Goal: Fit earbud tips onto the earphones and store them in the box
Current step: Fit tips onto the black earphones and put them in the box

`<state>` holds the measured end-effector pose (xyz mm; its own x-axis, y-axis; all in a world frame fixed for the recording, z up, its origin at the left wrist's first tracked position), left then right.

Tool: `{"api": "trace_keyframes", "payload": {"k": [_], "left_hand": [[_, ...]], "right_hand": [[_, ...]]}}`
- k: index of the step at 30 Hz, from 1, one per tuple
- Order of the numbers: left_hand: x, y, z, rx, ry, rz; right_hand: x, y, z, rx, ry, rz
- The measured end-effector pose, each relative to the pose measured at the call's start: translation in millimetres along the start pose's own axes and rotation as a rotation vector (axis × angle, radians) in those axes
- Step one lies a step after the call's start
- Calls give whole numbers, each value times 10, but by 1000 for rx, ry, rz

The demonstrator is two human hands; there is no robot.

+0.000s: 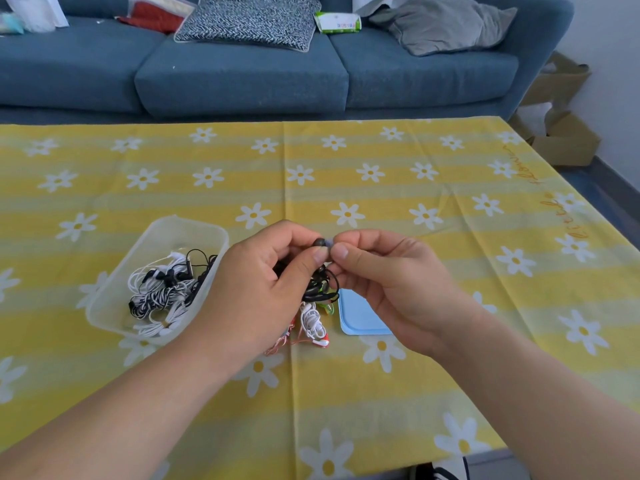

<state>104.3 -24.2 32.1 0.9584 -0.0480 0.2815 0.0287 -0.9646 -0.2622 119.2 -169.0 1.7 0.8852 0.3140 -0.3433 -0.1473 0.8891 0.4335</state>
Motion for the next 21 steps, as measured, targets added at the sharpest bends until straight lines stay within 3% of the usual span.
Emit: {"api": "trace_keyframes", "payload": {"k": [21], "left_hand": [[-10, 4, -42, 31, 39, -1]], "right_hand": [[-21, -37, -25, 64, 12, -39]]}}
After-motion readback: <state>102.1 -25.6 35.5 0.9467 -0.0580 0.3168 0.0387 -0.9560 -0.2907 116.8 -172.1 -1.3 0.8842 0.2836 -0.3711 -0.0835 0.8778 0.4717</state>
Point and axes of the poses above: each hand's wrist, its own x-axis towards the middle knuckle, its own y-axis out of the palm, z = x × y, the point moved 9 cm from there along x, towards the middle knuckle, and after that the axes turned 8 degrees about y, right-handed, at the moved point
